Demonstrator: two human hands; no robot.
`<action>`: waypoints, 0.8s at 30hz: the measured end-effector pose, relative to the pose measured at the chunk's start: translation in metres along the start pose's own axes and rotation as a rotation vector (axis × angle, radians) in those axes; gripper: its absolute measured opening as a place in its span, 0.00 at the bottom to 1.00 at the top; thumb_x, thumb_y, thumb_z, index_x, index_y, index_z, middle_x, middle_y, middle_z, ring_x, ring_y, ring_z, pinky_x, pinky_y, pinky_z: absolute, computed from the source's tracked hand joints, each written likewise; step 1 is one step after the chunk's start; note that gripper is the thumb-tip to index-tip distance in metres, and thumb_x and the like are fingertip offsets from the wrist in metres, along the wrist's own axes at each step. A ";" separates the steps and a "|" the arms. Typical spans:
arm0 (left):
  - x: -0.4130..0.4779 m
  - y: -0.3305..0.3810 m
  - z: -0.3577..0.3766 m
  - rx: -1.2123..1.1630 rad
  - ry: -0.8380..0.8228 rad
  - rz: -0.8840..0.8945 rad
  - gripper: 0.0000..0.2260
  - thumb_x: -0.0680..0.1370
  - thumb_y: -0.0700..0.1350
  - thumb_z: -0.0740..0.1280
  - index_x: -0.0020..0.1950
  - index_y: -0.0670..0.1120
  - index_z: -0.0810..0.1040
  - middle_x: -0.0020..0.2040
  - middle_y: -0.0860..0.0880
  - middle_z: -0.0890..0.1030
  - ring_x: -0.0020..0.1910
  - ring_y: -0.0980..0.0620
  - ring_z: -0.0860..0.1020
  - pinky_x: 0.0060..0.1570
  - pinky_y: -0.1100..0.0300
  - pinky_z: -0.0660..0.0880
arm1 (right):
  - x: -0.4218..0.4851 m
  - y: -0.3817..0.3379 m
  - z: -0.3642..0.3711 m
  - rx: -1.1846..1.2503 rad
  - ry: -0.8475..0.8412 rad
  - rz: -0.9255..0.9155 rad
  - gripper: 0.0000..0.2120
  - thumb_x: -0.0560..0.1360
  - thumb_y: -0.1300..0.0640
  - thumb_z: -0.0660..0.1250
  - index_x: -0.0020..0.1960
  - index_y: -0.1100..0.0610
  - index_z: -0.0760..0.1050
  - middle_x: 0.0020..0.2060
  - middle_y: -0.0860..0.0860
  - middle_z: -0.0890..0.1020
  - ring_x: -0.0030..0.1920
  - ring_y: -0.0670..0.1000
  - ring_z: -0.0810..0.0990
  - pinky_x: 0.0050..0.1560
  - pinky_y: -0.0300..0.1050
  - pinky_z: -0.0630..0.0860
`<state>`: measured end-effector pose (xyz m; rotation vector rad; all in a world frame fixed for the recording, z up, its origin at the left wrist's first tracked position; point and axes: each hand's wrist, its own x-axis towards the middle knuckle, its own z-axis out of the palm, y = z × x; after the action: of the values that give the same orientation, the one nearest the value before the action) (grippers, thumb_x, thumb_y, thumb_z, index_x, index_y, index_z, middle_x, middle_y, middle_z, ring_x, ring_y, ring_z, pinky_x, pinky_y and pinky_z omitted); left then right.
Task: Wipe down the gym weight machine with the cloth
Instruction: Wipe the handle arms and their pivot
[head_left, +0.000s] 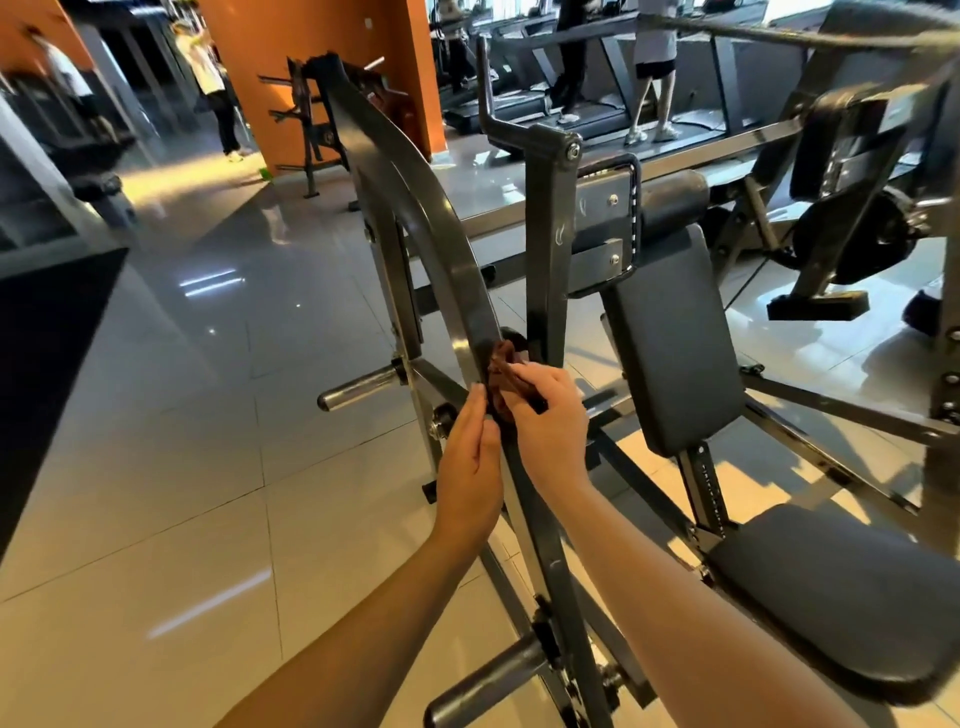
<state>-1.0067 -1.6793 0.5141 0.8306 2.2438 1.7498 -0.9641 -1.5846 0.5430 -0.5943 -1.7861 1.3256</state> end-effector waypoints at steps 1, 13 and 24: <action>-0.001 0.000 0.000 0.019 -0.003 0.003 0.21 0.87 0.52 0.53 0.80 0.58 0.59 0.79 0.60 0.63 0.76 0.63 0.62 0.77 0.53 0.63 | -0.007 0.004 -0.003 -0.001 -0.007 0.021 0.11 0.80 0.62 0.68 0.59 0.50 0.80 0.55 0.44 0.80 0.56 0.33 0.76 0.57 0.26 0.73; 0.014 0.017 -0.022 0.080 -0.077 0.077 0.22 0.84 0.59 0.53 0.78 0.57 0.65 0.75 0.58 0.68 0.74 0.58 0.67 0.73 0.48 0.69 | 0.027 -0.046 -0.012 0.056 -0.131 0.047 0.07 0.82 0.49 0.66 0.59 0.45 0.75 0.56 0.45 0.80 0.56 0.44 0.78 0.60 0.41 0.76; 0.020 0.021 -0.007 0.088 0.069 0.085 0.20 0.86 0.52 0.53 0.80 0.54 0.62 0.78 0.55 0.65 0.73 0.63 0.62 0.73 0.62 0.62 | 0.006 -0.008 -0.005 -0.008 -0.052 0.153 0.05 0.81 0.57 0.67 0.56 0.51 0.76 0.47 0.42 0.81 0.49 0.36 0.80 0.54 0.38 0.80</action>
<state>-1.0196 -1.6713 0.5391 0.9099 2.3786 1.7528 -0.9628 -1.5804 0.5529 -0.7188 -1.8186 1.4494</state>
